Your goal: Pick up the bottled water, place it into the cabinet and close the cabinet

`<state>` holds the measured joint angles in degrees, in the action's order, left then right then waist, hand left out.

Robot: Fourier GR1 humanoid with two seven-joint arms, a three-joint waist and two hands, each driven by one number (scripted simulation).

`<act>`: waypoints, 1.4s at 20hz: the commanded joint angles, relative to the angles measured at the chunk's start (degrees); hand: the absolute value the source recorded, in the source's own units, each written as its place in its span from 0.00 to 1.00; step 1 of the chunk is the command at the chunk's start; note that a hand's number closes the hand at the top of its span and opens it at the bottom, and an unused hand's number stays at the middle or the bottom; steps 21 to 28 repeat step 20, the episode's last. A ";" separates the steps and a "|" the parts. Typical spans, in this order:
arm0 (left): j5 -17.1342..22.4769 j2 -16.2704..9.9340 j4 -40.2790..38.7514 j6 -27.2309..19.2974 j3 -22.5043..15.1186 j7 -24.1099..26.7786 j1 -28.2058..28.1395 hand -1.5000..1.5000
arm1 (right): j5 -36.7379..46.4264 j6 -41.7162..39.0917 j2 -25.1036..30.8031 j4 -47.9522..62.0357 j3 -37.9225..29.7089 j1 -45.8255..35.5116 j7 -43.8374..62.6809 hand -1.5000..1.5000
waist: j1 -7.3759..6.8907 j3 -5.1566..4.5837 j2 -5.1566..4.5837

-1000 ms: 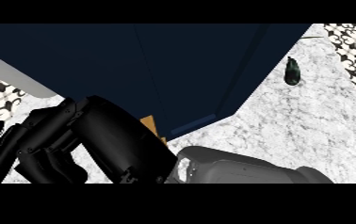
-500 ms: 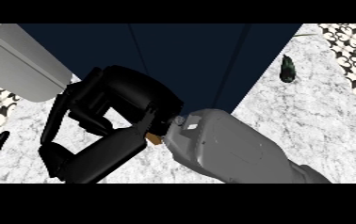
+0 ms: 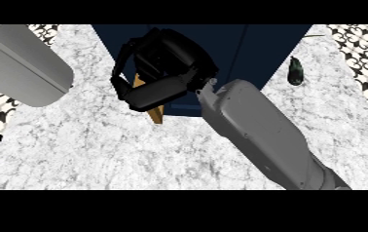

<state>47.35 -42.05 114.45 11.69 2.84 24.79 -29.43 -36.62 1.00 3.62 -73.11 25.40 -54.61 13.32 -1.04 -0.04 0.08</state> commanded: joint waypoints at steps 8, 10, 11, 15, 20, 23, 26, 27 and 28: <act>-1.55 1.95 0.84 -0.90 -0.48 -3.57 2.59 0.00 | 8.17 2.14 2.88 10.77 -5.44 -2.20 -6.36 1.00 | 0.22 0.03 -0.42; 1.20 0.42 -0.63 0.75 1.76 -4.61 3.94 0.00 | 7.28 2.64 3.50 9.97 -7.21 -3.13 -5.58 1.00 | 0.53 0.02 -0.35; -1.23 2.23 2.10 0.18 -1.23 -3.78 1.66 0.00 | 5.66 0.90 6.18 11.65 -10.09 -4.78 -4.87 1.00 | -0.23 0.04 -0.45; -2.80 3.28 -0.57 0.19 -2.79 -3.55 3.91 0.00 | 8.63 0.79 6.02 13.79 -8.82 -3.14 -9.74 0.00 | 0.23 -0.03 -0.94; -1.07 2.29 0.36 -0.99 -1.04 -6.03 6.03 0.00 | 7.92 0.64 5.76 13.53 -9.80 -5.65 -7.90 0.00 | 0.38 0.01 -0.60; -1.07 2.29 0.36 -0.99 -1.04 -6.03 6.03 0.00 | 7.92 0.64 5.76 13.53 -9.80 -5.65 -7.90 0.00 | 0.38 0.01 -0.60; -1.07 2.29 0.36 -0.99 -1.04 -6.03 6.03 0.00 | 7.92 0.64 5.76 13.53 -9.80 -5.65 -7.90 0.00 | 0.38 0.01 -0.60; -1.07 2.29 0.36 -0.99 -1.04 -6.03 6.03 0.00 | 7.92 0.64 5.76 13.53 -9.80 -5.65 -7.90 0.00 | 0.38 0.01 -0.60; -1.07 2.29 0.36 -0.99 -1.04 -6.03 6.03 0.00 | 7.92 0.64 5.76 13.53 -9.80 -5.65 -7.90 0.00 | 0.38 0.01 -0.60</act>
